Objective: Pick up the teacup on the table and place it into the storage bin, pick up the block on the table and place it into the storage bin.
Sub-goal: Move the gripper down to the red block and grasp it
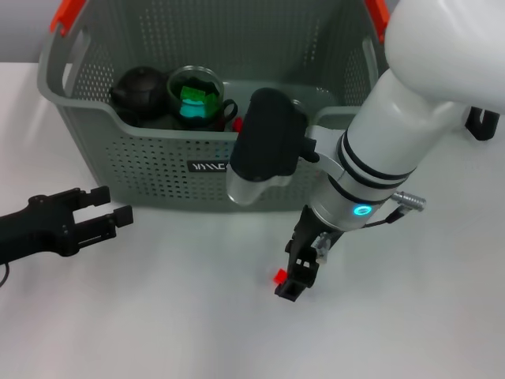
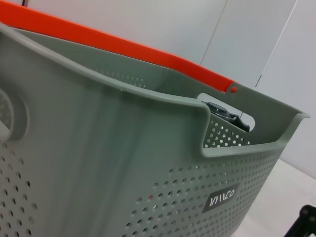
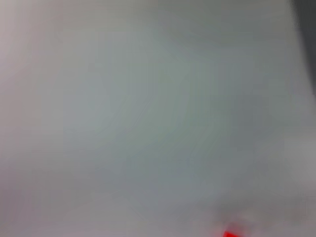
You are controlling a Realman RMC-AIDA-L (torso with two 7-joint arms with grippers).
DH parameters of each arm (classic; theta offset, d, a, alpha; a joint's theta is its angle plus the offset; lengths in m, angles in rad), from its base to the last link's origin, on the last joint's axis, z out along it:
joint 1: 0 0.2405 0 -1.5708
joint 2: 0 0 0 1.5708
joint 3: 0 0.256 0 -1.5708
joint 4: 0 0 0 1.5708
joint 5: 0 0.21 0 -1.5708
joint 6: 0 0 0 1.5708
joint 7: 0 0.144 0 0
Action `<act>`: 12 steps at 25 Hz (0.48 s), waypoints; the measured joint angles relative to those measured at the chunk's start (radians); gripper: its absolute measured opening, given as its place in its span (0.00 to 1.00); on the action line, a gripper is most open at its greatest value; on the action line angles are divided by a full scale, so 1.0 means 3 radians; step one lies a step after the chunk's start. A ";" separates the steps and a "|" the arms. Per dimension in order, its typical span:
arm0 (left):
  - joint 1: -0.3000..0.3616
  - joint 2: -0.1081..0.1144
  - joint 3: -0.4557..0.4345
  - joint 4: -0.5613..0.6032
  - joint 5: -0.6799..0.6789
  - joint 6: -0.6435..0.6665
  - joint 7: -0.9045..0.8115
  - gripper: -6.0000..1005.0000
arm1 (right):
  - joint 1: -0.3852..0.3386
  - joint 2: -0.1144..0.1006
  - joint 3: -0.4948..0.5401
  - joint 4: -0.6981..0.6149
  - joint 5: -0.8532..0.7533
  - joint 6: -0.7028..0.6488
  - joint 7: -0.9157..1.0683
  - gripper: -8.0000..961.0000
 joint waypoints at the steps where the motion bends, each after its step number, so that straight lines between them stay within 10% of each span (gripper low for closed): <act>1: 0.0001 0.0000 0.0000 -0.0006 0.0000 0.0000 0.0001 0.66 | 0.0004 0.0002 -0.0006 0.0047 0.0004 0.0054 0.0089 0.75; 12: 0.0006 0.0000 -0.0002 -0.0012 0.0000 -0.0005 0.0005 0.66 | 0.0035 0.0002 -0.0059 0.0287 0.0205 0.0205 0.0647 0.74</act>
